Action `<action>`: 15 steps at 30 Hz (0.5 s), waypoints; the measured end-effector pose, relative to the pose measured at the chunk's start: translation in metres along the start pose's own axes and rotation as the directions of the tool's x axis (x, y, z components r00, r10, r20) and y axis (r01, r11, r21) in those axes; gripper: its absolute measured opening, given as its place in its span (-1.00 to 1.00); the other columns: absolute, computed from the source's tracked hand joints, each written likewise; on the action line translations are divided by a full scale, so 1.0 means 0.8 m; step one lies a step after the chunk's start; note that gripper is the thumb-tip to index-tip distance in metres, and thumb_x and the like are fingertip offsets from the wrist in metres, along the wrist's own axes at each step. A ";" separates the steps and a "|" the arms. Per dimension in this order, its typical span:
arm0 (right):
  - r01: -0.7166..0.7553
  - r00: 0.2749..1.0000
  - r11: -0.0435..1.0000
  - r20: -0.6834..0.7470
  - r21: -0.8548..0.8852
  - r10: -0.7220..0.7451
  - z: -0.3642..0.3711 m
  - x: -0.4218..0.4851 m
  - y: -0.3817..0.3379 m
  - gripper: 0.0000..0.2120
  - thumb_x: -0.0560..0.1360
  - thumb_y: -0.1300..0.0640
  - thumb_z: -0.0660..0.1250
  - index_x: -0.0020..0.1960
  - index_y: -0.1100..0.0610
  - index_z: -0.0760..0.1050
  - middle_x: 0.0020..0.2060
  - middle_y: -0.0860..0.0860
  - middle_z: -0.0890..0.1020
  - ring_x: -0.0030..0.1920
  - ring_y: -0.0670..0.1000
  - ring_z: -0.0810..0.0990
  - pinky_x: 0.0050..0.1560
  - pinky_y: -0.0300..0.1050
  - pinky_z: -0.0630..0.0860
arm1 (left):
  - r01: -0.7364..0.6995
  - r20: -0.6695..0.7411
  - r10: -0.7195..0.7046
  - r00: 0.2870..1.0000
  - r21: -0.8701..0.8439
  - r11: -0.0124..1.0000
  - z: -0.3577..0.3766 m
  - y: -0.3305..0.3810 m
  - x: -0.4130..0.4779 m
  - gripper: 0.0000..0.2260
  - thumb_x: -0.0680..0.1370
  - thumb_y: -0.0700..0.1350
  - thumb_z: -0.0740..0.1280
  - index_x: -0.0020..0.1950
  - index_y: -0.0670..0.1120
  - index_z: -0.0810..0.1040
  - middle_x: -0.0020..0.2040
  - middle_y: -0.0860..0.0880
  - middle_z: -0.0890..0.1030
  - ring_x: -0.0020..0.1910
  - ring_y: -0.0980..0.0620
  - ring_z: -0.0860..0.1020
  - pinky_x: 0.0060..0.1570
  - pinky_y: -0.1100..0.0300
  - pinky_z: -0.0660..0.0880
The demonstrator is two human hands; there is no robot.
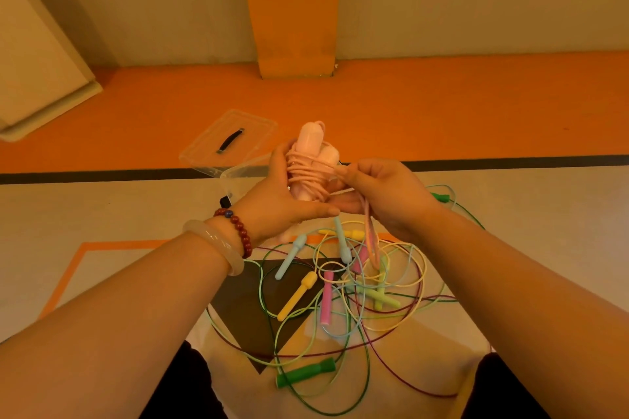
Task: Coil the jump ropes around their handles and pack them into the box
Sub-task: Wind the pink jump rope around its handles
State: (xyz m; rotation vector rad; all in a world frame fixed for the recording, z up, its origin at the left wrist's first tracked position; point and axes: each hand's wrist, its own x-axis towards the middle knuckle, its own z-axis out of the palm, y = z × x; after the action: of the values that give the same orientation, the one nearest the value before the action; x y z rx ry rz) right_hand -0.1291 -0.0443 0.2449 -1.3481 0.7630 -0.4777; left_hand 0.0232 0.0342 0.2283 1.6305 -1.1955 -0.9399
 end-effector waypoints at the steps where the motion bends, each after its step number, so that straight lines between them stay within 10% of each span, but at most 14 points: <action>1: -0.010 1.000 0.998 0.006 0.068 0.010 -0.001 0.000 -0.001 -0.79 0.59 0.19 0.22 -0.13 0.24 0.56 -0.19 0.11 0.68 -0.21 0.00 0.70 -0.18 -0.24 0.63 | 0.005 -0.006 -0.005 1.000 -0.006 1.000 0.000 0.002 -0.001 -0.11 0.38 -0.17 0.52 0.49 0.11 0.00 0.29 0.10 0.38 0.13 0.15 0.49 -0.06 0.34 0.52; 5: -0.025 0.999 0.984 0.044 0.175 0.018 -0.004 0.001 -0.007 -0.77 0.60 0.22 0.19 -0.19 0.23 0.51 -0.13 0.15 0.67 -0.11 0.03 0.68 -0.04 -0.17 0.64 | 0.120 0.005 -0.124 0.992 -0.286 0.951 0.002 0.008 -0.001 -0.45 0.52 -0.28 0.37 0.32 0.15 0.20 0.08 -0.02 0.54 -0.24 0.14 0.63 -0.29 0.28 0.58; 15: -0.024 0.999 0.973 0.045 0.231 0.014 -0.004 -0.002 -0.007 -0.84 0.56 0.26 0.23 -0.12 0.24 0.56 -0.28 0.08 0.69 -0.23 -0.04 0.69 -0.22 -0.32 0.60 | 0.224 0.160 -0.166 0.973 -0.490 0.842 -0.007 0.016 -0.001 -0.40 0.44 -0.31 0.38 0.40 0.02 0.26 -0.24 -0.07 0.48 -0.47 0.13 0.45 -0.54 0.31 0.41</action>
State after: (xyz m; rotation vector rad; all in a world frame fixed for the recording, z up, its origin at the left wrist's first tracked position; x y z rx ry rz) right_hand -0.1321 -0.0467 0.2508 -1.1291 0.6625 -0.5046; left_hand 0.0245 0.0346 0.2426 1.2940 -0.7643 -1.3613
